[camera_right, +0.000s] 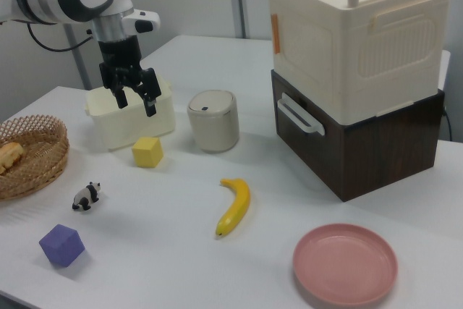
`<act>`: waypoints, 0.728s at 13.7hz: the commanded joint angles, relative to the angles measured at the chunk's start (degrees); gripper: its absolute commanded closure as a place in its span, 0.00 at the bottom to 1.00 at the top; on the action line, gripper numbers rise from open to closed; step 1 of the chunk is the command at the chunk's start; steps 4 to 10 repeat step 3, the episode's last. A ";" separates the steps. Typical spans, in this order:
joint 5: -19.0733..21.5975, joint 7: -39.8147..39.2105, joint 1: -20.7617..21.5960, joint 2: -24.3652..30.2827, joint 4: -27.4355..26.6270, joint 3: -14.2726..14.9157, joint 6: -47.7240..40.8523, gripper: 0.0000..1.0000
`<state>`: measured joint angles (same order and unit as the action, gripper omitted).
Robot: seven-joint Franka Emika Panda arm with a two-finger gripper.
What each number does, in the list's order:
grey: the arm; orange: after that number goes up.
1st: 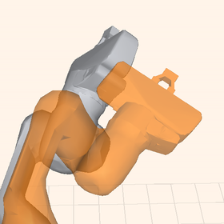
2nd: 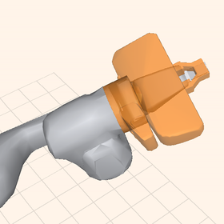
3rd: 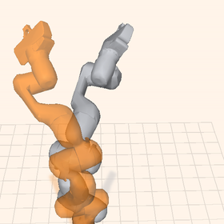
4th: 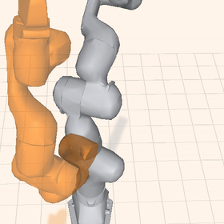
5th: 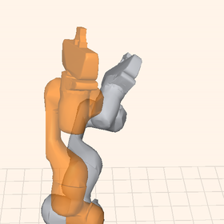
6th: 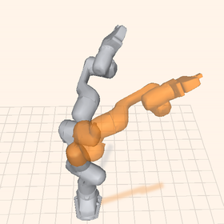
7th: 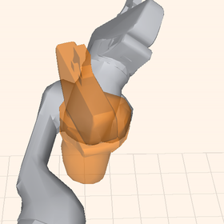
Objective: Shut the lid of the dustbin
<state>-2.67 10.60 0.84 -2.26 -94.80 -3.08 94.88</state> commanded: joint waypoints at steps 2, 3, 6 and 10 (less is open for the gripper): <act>0.83 -0.85 -0.40 0.33 -1.01 -0.52 -0.04 0.00; 0.83 -1.02 -0.32 0.24 -1.01 -0.61 -0.04 0.00; 0.83 -1.02 -0.32 0.24 -1.01 -0.61 -0.04 0.00; 0.83 -1.02 -0.32 0.24 -1.01 -0.61 -0.04 0.00</act>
